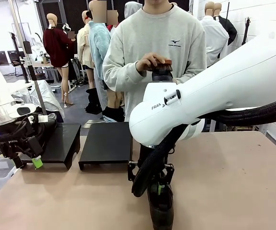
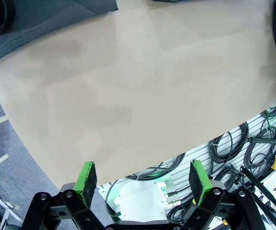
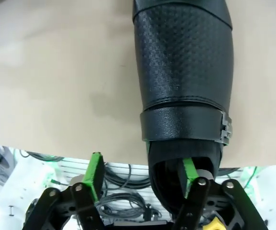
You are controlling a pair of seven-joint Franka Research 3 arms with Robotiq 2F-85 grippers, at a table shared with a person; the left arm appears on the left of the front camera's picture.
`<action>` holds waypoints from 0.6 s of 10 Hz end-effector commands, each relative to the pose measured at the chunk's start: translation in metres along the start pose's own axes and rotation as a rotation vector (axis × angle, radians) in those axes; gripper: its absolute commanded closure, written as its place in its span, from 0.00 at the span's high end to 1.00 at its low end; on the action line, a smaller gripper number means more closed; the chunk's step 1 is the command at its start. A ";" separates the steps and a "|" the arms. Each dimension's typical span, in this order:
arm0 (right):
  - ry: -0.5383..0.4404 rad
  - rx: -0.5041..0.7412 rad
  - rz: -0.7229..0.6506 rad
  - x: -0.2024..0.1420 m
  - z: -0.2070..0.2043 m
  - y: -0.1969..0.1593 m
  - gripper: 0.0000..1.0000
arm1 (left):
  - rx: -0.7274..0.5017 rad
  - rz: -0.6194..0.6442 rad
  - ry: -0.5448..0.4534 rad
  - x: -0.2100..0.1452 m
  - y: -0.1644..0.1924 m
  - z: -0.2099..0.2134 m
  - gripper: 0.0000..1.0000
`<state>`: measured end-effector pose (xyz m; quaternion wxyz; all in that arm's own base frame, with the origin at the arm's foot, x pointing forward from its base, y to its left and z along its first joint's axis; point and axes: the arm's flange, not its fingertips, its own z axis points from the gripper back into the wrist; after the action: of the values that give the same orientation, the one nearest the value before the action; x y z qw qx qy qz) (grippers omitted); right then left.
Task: Organize the shoes by placing them on the stand.
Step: Pick up one Shoe and place it in the middle of the table.
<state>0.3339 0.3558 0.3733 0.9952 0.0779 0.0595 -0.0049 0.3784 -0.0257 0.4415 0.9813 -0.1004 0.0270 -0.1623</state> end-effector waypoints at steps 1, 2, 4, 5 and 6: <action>-0.018 0.058 0.003 -0.008 0.010 -0.005 1.00 | -0.006 0.001 -0.018 -0.001 0.001 -0.002 1.00; -0.032 0.068 0.012 -0.010 0.015 -0.007 1.00 | -0.006 0.001 -0.018 -0.001 0.001 -0.002 1.00; -0.009 -0.002 0.044 -0.013 0.024 -0.006 1.00 | -0.006 0.001 -0.018 -0.001 0.001 -0.002 1.00; -0.038 0.030 0.003 -0.004 0.021 0.000 1.00 | -0.006 0.001 -0.018 -0.001 0.001 -0.002 1.00; -0.038 0.030 0.003 -0.004 0.021 0.000 1.00 | -0.006 0.001 -0.018 -0.001 0.001 -0.002 1.00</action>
<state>0.3289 0.3515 0.3991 0.9952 0.0885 0.0420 -0.0008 0.3784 -0.0257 0.4415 0.9813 -0.1004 0.0269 -0.1622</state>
